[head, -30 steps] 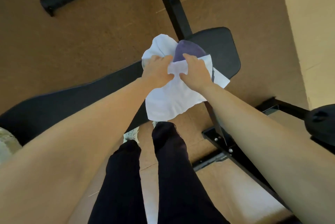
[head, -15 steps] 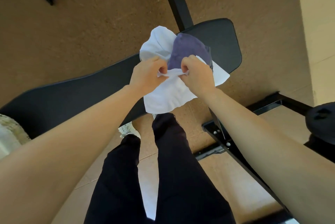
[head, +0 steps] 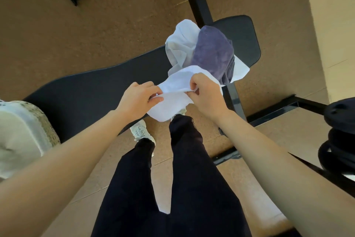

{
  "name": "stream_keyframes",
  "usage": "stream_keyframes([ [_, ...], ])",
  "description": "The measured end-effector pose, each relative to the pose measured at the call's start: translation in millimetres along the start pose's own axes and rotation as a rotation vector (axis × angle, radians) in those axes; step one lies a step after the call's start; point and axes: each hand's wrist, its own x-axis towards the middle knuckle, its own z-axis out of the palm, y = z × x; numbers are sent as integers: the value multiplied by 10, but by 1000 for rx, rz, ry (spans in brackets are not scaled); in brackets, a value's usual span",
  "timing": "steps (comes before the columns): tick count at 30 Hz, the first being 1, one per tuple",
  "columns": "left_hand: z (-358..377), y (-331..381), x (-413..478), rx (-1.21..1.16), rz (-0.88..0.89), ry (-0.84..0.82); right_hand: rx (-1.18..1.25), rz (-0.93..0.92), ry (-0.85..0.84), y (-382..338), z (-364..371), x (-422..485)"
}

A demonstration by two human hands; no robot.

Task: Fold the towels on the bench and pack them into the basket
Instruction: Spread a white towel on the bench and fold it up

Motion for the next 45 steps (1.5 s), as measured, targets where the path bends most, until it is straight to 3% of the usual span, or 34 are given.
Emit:
stream_keyframes([
  [4, -343, -127, -455, -156, -120, 89, -189, 7, -17, -289, 144, -29],
  [10, -808, -549, -1112, -106, -304, 250, -496, 64, -483, -624, 265, -65],
  [16, -1058, -1169, -1677, -114, -669, 409, -497, 106, -687, -731, 433, 20],
  [22, -1155, -1477, -1820, -101, -810, 382, -303, 180, -411, -880, 576, 487],
  [26, -996, -1815, -1919, 18, -825, 179, -368, 104, -389, -936, 774, 889],
  [32, -782, -2459, -1853, 160, -845, 46, -492, 99, -343, -858, 1225, 1409],
  [40, -610, -3166, -1514, 311, -847, 126, -335, 140, -136, -627, 1786, 1954],
  [45, -332, -3251, -1314, 432, -952, 344, -262, 151, -197, -487, 2082, 2025],
])
